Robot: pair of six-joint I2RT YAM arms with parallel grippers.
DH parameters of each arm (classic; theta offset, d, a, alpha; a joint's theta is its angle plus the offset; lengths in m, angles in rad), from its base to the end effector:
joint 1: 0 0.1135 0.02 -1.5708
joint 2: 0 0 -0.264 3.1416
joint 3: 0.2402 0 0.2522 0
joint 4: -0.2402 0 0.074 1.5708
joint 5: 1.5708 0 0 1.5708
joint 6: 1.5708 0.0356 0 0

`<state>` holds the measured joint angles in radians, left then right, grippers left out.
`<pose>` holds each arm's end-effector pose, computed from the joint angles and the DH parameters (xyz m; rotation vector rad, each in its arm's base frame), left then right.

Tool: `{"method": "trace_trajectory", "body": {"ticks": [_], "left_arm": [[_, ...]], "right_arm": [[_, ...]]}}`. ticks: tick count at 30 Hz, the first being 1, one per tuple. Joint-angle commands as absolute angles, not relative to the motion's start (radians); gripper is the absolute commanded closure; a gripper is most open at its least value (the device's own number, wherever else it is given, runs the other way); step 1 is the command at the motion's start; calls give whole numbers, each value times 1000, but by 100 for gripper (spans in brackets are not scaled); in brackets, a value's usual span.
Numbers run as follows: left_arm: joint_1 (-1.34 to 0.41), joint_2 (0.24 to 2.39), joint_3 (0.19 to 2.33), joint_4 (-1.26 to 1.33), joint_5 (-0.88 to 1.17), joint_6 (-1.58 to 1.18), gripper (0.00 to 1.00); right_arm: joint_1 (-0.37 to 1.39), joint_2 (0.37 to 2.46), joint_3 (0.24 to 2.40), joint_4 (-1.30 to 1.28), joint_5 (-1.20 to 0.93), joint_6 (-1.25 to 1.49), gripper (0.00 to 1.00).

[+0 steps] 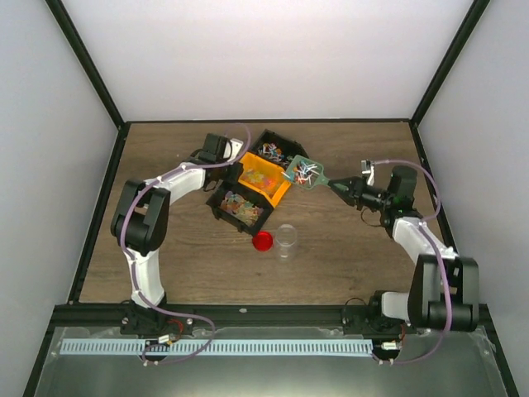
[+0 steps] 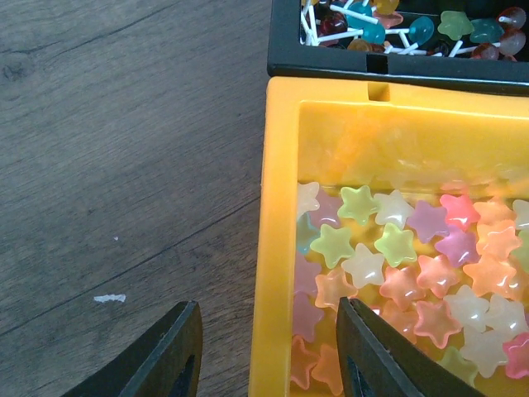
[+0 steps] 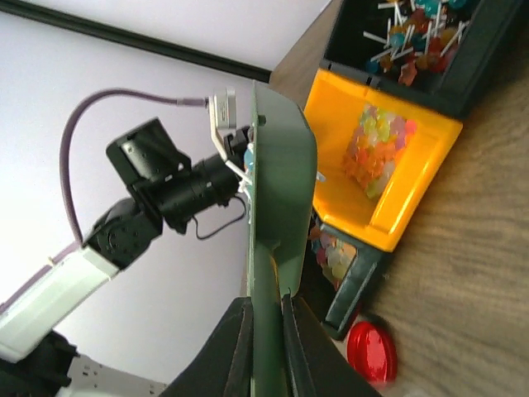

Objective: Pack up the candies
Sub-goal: Place the fake candies in the packing bottle.

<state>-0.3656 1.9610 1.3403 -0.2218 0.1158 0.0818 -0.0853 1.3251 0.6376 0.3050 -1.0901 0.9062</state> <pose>0.3977 -0.1566 0.1824 0.5897 2.3507 -0.2697 0.2688 0.0087 0.2267 0.2206 2.0543 1.5783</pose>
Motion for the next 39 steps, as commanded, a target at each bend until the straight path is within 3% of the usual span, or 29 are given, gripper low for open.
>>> {"method": "trace_trajectory", "body": {"ticks": [1,12,25,39], "left_arm": [[-370,1953,1333,-256,129,60,54],[-369,1959,1352,-271,164,32,54],[-369,1974,1359,-274,172,34,54],[-370,1997,1387,-317,166,33,55]], "right_arm": [[-97,1181,621,51,-1130,776,99],[-97,923,529,-302,-1162,695,99],[-98,804,681,-658,-1006,478,99],[-98,760,700,-714,-1027,468,99]]}}
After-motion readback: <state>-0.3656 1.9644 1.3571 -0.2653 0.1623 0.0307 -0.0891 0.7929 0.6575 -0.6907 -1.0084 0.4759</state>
